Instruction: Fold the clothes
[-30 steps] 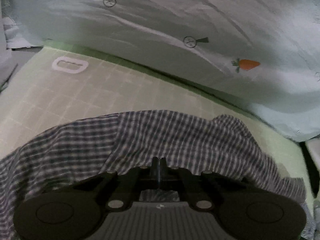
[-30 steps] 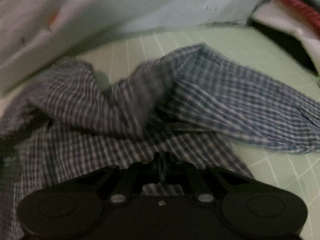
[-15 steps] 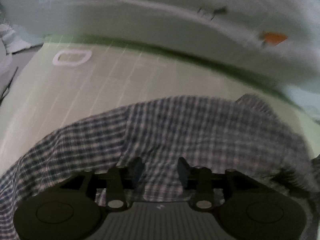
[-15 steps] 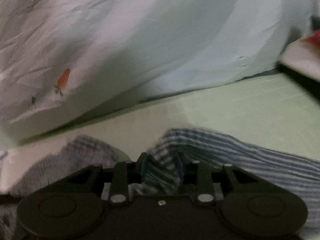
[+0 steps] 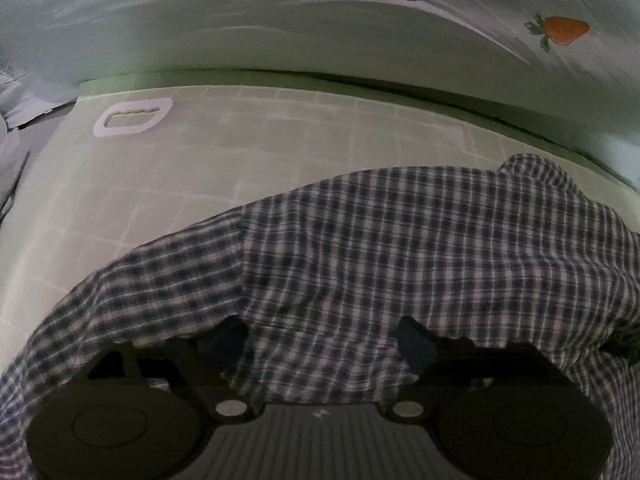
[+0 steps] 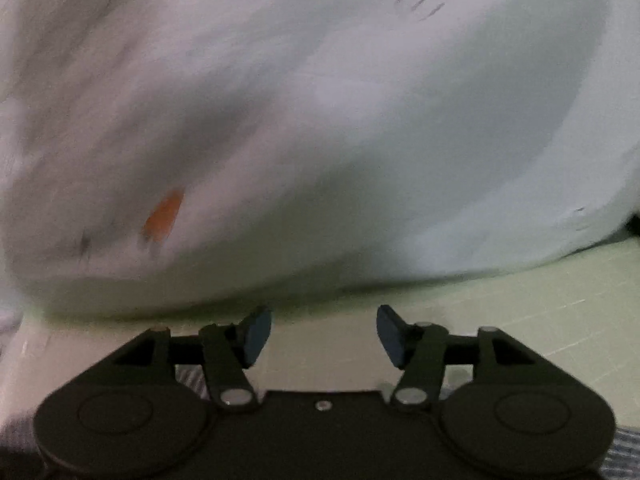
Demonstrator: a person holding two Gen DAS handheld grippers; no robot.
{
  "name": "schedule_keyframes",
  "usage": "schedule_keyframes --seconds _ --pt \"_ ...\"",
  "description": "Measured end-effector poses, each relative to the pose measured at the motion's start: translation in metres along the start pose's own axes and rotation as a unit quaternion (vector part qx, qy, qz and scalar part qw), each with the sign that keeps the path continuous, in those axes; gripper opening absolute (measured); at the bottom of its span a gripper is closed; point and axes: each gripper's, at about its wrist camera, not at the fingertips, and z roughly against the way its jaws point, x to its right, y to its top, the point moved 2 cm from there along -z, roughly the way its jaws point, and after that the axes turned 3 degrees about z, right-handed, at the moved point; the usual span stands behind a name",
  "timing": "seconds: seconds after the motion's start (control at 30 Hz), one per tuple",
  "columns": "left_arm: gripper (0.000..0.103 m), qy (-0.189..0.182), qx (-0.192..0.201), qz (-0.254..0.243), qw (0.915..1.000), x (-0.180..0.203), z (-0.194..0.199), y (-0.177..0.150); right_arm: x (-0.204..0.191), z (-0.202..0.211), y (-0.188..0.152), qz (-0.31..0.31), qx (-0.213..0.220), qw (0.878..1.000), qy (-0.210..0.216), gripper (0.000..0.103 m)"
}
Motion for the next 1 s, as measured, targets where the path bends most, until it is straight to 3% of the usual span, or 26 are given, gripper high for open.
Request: schedule_keyframes --seconds 0.13,0.2,0.27,0.33,0.37,0.4,0.43,0.53,0.6,0.63,0.67,0.73,0.8,0.87,0.9,0.93,1.0 --pt "0.098 -0.001 0.001 -0.005 1.0000 0.005 -0.003 -0.001 -0.001 -0.037 -0.018 -0.025 -0.089 0.993 0.067 0.053" --pt "0.100 -0.002 0.001 -0.006 1.0000 0.006 -0.004 -0.001 -0.002 -0.049 -0.027 -0.028 -0.117 0.990 0.079 0.053" --pt "0.101 -0.003 0.001 -0.007 1.0000 0.007 -0.005 -0.001 -0.004 -0.056 -0.032 -0.020 -0.139 0.986 0.093 0.046" --pt "0.101 -0.004 0.001 -0.006 1.0000 0.007 -0.006 -0.001 -0.008 -0.062 -0.031 -0.010 -0.165 0.977 0.136 0.018" --pt "0.101 -0.003 0.000 -0.004 1.0000 0.007 -0.006 0.000 -0.011 -0.063 -0.028 0.006 -0.170 0.974 0.147 0.016" --pt "0.101 -0.003 0.000 -0.002 1.0000 0.007 -0.006 0.000 -0.015 -0.063 -0.022 0.035 -0.163 0.974 0.150 0.009" --pt "0.101 -0.005 0.001 0.003 1.0000 0.006 -0.006 0.001 -0.017 -0.062 -0.012 0.065 -0.146 0.977 0.141 0.009" --pt "0.101 -0.024 0.009 0.027 0.9993 0.000 -0.004 0.002 -0.020 -0.051 0.038 0.093 -0.052 0.987 0.118 0.008" --pt "0.101 -0.045 0.014 0.041 0.9980 -0.002 -0.001 0.003 -0.028 -0.039 0.071 0.106 0.025 0.985 0.133 0.008" --pt "0.101 -0.046 0.016 0.045 0.9978 -0.002 -0.001 0.003 -0.037 -0.033 0.082 0.127 0.061 0.982 0.125 0.002" --pt "0.101 -0.042 0.017 0.045 0.9980 -0.001 -0.001 0.003 -0.046 -0.029 0.087 0.156 0.090 0.978 0.103 0.002" --pt "0.101 -0.027 0.020 0.039 0.9987 0.001 -0.002 0.002 -0.061 -0.038 0.085 0.205 0.092 0.971 0.083 0.006" --pt "0.101 -0.009 0.021 0.028 0.9993 0.002 -0.002 0.001 -0.061 -0.056 0.072 0.209 0.049 0.975 0.064 0.010" --pt "0.101 0.007 0.024 0.019 0.9995 0.001 0.000 -0.001 -0.051 -0.058 0.056 0.181 0.025 0.982 0.047 0.023" --pt "0.101 0.012 0.028 0.019 0.9994 -0.001 0.001 -0.003 -0.045 -0.054 0.048 0.159 0.023 0.986 0.038 0.043" --pt "0.101 0.018 0.031 0.020 0.9992 -0.004 0.002 -0.004 -0.035 -0.044 0.038 0.135 0.028 0.990 0.022 0.056" --pt "0.101 0.027 0.031 0.020 0.9989 -0.011 0.001 -0.006 -0.019 -0.026 0.021 0.108 0.028 0.994 -0.004 0.058"
